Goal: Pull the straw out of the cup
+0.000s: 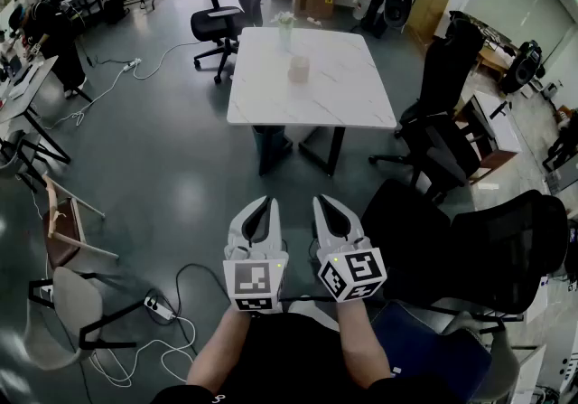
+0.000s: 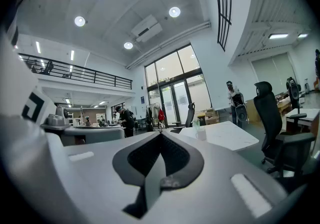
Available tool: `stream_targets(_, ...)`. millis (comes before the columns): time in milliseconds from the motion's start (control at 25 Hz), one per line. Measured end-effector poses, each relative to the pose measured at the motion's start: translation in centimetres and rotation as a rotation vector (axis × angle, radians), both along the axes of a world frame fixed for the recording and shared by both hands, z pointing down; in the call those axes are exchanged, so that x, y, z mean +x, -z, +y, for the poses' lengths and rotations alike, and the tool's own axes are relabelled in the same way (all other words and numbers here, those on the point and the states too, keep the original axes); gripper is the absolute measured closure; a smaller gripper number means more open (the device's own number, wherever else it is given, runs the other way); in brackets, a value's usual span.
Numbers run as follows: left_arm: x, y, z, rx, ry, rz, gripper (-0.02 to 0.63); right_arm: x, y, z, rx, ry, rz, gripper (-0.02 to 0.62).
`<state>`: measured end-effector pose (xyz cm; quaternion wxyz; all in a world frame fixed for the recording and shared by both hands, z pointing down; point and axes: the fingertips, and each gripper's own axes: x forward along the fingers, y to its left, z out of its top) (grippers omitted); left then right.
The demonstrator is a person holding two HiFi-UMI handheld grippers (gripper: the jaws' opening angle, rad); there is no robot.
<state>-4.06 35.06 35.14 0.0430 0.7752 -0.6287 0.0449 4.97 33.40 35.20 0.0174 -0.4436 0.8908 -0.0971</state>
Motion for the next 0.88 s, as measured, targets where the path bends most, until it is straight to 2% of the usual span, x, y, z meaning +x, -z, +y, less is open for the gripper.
stream_targets(120, -0.2, -0.5, -0.4, -0.008, -0.001, -0.002, 0.604, 0.0, -0.4, -0.3, 0.000, -0.002, -0.003, 0.594)
stream_targets(320, 0.1, -0.8, -0.7, -0.013, -0.014, 0.012, 0.604, 0.7, -0.1, -0.9, -0.004, -0.038, -0.067, 0.593)
stream_targets(640, 0.6, -1.3, -2.5, -0.023, -0.039, 0.034, 0.604, 1.9, -0.6, -2.3, -0.014, -0.087, -0.028, 0.592)
stream_targets(880, 0.5, -1.6, -6.2, -0.021, -0.034, 0.034, 0.604, 2.2, -1.1, -6.1, -0.014, -0.094, -0.021, 0.593)
